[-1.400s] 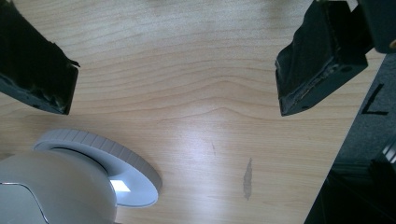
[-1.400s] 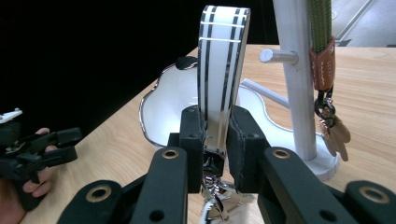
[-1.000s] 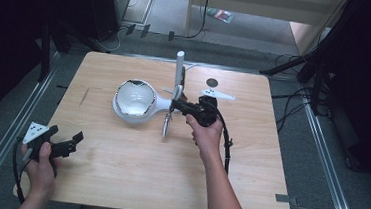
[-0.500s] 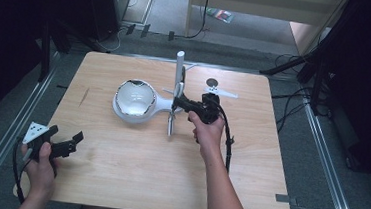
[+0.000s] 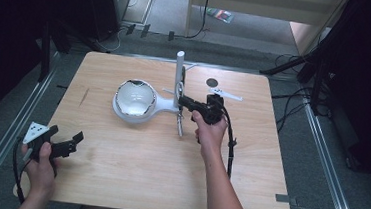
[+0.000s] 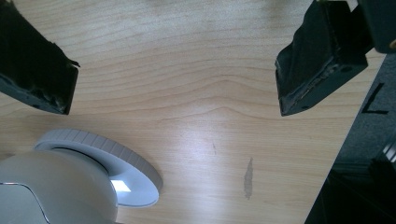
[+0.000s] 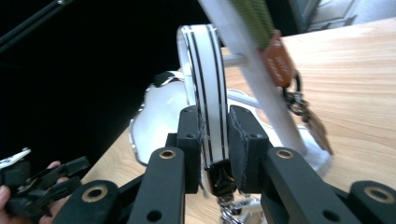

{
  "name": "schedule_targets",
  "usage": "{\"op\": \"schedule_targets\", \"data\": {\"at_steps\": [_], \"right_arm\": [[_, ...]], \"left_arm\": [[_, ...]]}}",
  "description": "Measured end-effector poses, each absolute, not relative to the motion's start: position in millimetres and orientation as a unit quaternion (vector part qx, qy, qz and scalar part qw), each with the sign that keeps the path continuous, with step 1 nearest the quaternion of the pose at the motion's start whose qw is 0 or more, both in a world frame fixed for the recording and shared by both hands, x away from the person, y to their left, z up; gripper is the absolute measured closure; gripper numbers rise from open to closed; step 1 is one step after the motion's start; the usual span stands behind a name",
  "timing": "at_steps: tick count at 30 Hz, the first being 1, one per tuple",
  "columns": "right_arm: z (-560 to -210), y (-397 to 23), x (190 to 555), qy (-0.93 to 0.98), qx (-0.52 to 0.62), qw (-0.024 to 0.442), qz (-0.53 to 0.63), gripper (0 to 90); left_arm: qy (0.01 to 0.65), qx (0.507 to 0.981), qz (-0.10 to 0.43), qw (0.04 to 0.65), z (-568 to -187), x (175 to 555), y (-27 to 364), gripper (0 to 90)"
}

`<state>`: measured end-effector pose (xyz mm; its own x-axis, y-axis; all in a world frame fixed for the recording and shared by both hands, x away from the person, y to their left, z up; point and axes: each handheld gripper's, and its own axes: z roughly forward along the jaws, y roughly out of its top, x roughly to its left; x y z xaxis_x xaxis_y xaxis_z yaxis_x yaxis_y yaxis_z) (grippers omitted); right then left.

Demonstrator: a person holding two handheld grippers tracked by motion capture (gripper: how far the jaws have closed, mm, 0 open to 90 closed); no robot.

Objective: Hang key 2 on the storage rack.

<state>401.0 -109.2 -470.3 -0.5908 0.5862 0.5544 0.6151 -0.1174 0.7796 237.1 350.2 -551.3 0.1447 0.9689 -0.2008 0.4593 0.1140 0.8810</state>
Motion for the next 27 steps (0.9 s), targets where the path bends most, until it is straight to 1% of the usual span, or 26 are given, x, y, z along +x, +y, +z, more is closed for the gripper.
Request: {"op": "schedule_targets", "data": {"at_steps": [5, 7, 12, 14, 16, 18, 21, 24, 26, 27], "right_arm": [[-471, -108, 402, -0.663, -0.469, 0.002, -0.583, 75.8], [-471, -105, 402, -0.665, -0.476, -0.013, -0.576, 75.0], [-471, -101, 402, -0.663, -0.493, -0.025, -0.563, 73.7], [-471, -99, 403, -0.665, -0.493, -0.037, -0.559, 72.8], [-471, -97, 403, -0.664, -0.500, -0.047, -0.554, 69.9], [-469, -95, 402, -0.666, -0.505, -0.064, -0.545, 63.9], [-467, -94, 401, -0.668, -0.503, -0.084, -0.541, 58.1], [-464, -95, 398, -0.673, -0.499, -0.096, -0.537, 56.4], [-463, -96, 396, -0.677, -0.494, -0.106, -0.535, 53.3], [-461, -96, 395, -0.680, -0.493, -0.114, -0.531, 50.3]], "left_arm": [[0.591, 0.605, 0.280, 0.455, -551, 237, 350, 0.0], [0.591, 0.605, 0.280, 0.455, -551, 237, 350, 0.0], [0.591, 0.604, 0.279, 0.456, -551, 237, 350, 0.0], [0.592, 0.604, 0.279, 0.455, -551, 237, 350, 0.0], [0.591, 0.604, 0.279, 0.456, -551, 237, 350, 0.0], [0.592, 0.604, 0.279, 0.456, -551, 237, 350, 0.0], [0.591, 0.604, 0.280, 0.456, -551, 237, 350, 0.0], [0.592, 0.604, 0.279, 0.455, -551, 237, 350, 0.0], [0.591, 0.605, 0.279, 0.455, -551, 237, 350, 0.0], [0.591, 0.605, 0.279, 0.455, -551, 237, 350, 0.0]]}}
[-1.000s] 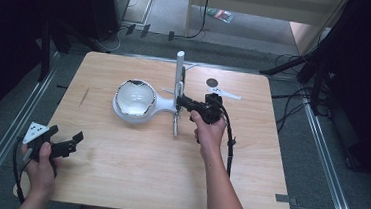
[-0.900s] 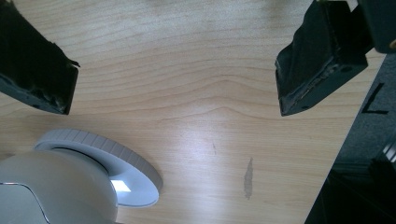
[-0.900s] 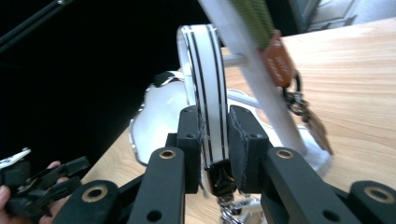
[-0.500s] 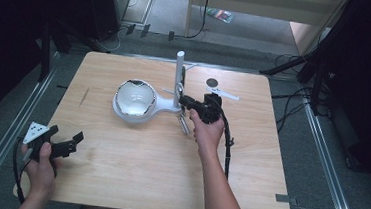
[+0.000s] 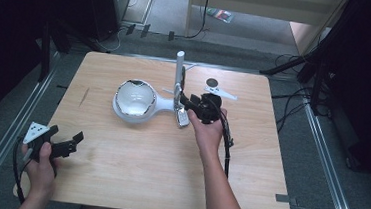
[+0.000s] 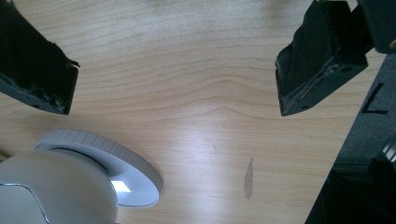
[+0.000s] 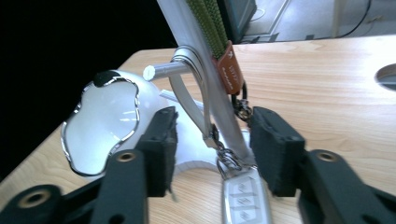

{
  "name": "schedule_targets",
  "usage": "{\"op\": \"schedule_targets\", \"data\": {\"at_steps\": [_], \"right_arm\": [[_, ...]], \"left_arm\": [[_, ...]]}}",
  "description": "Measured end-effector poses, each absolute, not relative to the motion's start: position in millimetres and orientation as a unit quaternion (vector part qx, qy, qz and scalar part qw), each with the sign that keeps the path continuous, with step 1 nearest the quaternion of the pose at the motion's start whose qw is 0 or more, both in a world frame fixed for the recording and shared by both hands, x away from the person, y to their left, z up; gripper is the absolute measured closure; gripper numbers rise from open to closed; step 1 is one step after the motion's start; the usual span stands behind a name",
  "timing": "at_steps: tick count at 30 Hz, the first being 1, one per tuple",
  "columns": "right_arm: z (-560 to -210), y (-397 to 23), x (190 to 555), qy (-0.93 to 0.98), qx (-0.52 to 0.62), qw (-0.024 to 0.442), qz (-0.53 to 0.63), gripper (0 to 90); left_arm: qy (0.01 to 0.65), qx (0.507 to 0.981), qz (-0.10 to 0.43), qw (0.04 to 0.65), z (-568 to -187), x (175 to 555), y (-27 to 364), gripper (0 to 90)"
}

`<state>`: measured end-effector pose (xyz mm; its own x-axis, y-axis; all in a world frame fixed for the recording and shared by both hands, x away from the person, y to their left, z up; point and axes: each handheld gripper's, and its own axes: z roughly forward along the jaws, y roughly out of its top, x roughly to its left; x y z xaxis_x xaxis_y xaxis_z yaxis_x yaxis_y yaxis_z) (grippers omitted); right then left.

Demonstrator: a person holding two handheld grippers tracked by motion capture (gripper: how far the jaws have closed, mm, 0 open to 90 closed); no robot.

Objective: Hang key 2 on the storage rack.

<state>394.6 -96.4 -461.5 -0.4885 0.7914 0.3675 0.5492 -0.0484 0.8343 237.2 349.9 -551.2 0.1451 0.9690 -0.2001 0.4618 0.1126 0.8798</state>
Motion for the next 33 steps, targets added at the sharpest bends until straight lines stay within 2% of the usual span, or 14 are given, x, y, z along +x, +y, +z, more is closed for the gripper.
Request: {"op": "schedule_targets", "data": {"at_steps": [4, 7, 8, 10, 13, 15, 24, 33], "right_arm": [[-458, -99, 391, 0.689, 0.485, 0.137, 0.520, 42.1], [-453, -102, 387, 0.696, 0.497, 0.155, 0.495, 29.6], [-452, -103, 385, 0.698, 0.501, 0.164, 0.485, 20.9], [-451, -104, 383, 0.701, 0.504, 0.185, 0.469, 10.5], [-450, -107, 375, 0.704, 0.494, 0.212, 0.464, 0.2], [-451, -111, 373, 0.705, 0.492, 0.200, 0.470, 0.0], [-458, -126, 362, 0.708, 0.493, 0.223, 0.454, 0.0], [-470, -148, 351, 0.704, 0.505, 0.227, 0.445, 0.0]], "left_arm": [[0.591, 0.605, 0.280, 0.454, -551, 238, 350, 0.0], [0.591, 0.605, 0.280, 0.454, -551, 237, 350, 0.0], [0.591, 0.605, 0.280, 0.454, -551, 237, 350, 0.0], [0.591, 0.605, 0.280, 0.454, -551, 237, 350, 0.0], [0.590, 0.605, 0.281, 0.455, -551, 237, 350, 0.0], [0.591, 0.605, 0.280, 0.455, -551, 237, 350, 0.0], [0.591, 0.605, 0.281, 0.454, -551, 237, 349, 0.0], [0.590, 0.606, 0.282, 0.452, -551, 237, 349, 0.0]]}}
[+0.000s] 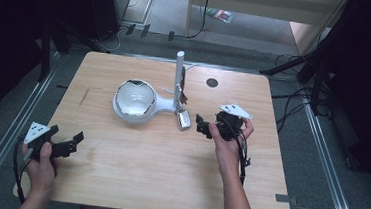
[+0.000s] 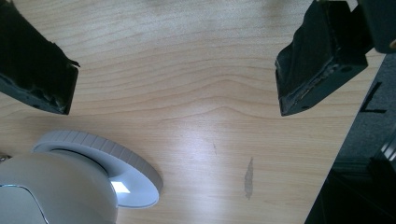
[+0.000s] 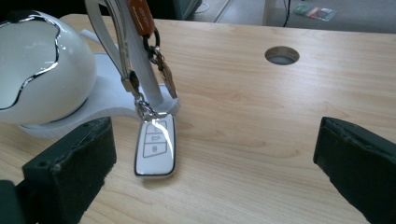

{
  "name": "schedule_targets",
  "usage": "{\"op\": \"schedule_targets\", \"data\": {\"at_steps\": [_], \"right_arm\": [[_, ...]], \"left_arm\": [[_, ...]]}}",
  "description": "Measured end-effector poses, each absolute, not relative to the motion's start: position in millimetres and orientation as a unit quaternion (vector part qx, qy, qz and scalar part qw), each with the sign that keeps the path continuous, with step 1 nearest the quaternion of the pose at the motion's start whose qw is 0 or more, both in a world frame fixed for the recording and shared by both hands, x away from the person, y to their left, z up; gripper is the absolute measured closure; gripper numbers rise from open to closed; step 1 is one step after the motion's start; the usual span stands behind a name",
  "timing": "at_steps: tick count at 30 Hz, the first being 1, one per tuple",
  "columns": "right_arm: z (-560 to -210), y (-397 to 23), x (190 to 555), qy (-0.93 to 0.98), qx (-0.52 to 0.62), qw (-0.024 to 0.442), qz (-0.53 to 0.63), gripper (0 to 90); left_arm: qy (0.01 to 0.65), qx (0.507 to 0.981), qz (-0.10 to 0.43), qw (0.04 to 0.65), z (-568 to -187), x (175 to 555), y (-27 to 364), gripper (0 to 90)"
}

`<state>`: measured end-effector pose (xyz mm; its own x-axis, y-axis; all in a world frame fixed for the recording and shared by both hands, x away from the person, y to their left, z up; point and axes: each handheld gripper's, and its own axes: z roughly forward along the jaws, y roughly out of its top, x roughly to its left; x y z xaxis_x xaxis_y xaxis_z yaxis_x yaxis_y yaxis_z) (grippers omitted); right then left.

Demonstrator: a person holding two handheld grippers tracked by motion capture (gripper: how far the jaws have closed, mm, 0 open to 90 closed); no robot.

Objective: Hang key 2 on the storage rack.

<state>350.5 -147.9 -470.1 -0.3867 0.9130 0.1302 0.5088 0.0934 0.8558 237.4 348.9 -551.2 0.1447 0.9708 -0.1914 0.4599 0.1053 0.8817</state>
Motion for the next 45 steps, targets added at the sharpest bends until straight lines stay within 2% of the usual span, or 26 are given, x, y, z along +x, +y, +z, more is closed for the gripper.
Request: {"op": "schedule_targets", "data": {"at_steps": [45], "right_arm": [[-521, -251, 292, 0.674, 0.566, 0.249, 0.405, 0.0]], "left_arm": [[0.586, 0.610, 0.286, 0.450, -551, 237, 348, 0.0]]}}
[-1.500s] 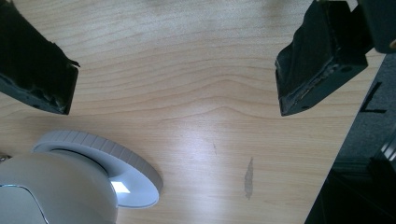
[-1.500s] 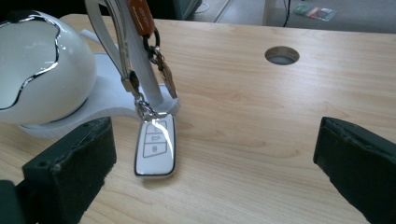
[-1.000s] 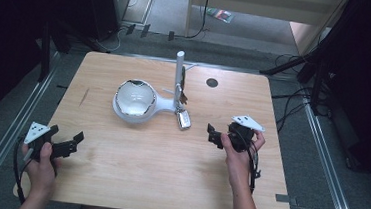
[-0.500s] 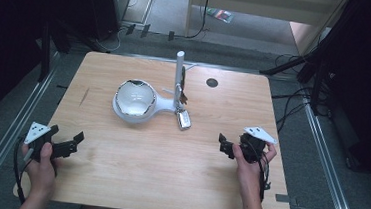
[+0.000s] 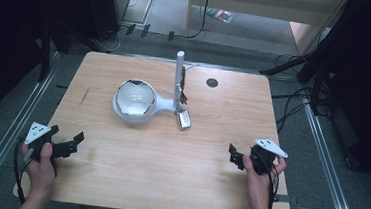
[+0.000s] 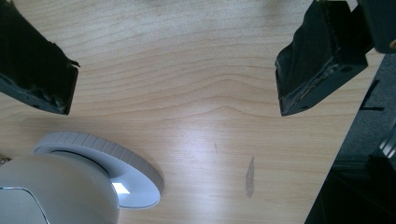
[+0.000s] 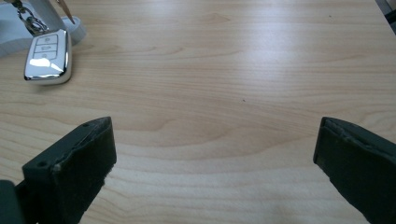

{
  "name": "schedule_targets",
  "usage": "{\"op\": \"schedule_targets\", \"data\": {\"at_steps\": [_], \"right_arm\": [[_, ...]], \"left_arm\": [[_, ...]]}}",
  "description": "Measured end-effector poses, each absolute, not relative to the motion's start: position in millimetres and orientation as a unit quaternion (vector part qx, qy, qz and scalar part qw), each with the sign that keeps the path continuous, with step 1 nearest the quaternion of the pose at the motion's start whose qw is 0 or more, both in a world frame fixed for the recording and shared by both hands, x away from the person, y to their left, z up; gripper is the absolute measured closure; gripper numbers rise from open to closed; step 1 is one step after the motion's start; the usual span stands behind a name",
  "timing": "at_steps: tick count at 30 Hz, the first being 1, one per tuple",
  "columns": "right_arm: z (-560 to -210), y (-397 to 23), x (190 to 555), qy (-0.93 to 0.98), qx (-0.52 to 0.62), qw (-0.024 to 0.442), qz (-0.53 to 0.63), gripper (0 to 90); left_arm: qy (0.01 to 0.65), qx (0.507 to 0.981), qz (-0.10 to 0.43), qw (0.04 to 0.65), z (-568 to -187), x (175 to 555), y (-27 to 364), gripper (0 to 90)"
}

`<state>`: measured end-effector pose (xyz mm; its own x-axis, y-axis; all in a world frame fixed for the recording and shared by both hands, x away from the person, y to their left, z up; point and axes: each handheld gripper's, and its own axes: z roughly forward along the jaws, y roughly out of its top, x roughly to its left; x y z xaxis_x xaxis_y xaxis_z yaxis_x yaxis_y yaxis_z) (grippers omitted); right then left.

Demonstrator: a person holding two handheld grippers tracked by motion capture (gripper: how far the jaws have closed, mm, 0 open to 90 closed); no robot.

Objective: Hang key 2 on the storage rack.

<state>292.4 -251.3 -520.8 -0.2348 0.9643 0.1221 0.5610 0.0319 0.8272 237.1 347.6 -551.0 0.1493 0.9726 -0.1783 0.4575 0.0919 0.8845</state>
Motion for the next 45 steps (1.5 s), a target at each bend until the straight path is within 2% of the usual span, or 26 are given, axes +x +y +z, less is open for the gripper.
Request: {"op": "schedule_targets", "data": {"at_steps": [45], "right_arm": [[-540, -347, 231, 0.640, 0.606, 0.273, 0.387, 0.0]], "left_arm": [[0.581, 0.615, 0.293, 0.446, -551, 236, 345, 0.0]]}}
